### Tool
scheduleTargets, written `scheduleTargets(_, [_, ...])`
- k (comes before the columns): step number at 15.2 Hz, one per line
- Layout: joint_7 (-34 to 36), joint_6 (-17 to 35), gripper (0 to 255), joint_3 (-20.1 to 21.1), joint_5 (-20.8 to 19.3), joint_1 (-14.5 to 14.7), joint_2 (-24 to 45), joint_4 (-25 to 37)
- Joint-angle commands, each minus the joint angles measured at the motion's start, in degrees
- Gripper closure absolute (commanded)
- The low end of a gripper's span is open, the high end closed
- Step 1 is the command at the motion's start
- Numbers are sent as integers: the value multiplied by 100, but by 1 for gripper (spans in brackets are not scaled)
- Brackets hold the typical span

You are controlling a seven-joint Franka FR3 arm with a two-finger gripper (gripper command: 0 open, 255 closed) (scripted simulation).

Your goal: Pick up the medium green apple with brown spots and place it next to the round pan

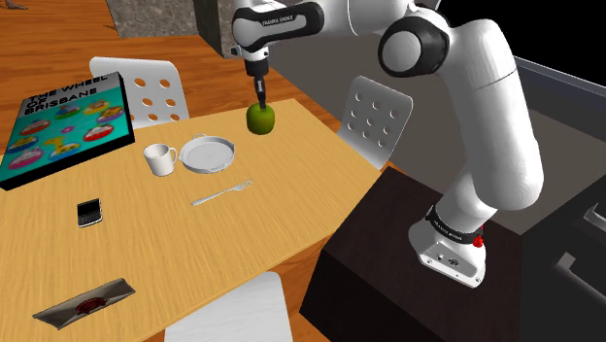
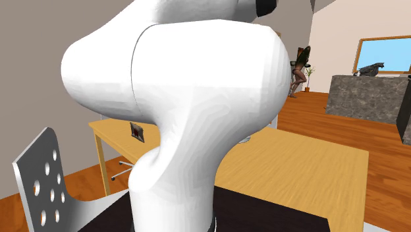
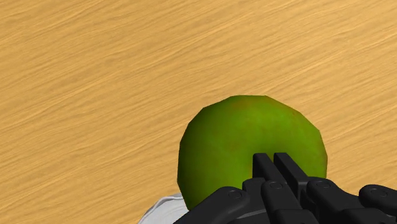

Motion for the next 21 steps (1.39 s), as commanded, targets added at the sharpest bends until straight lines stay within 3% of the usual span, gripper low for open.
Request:
scheduleTargets(1, [-106, -674, 255, -14, 19, -66, 864, 1543])
scheduleTargets(2, [-145, -1056, 255, -19, 28, -90, 1356, 2420])
scheduleTargets(11, [-104, -372, 255, -14, 21, -90, 1365, 1742])
scheduleTargets(21, [-69, 184, 255, -12, 18, -92, 1637, 1457])
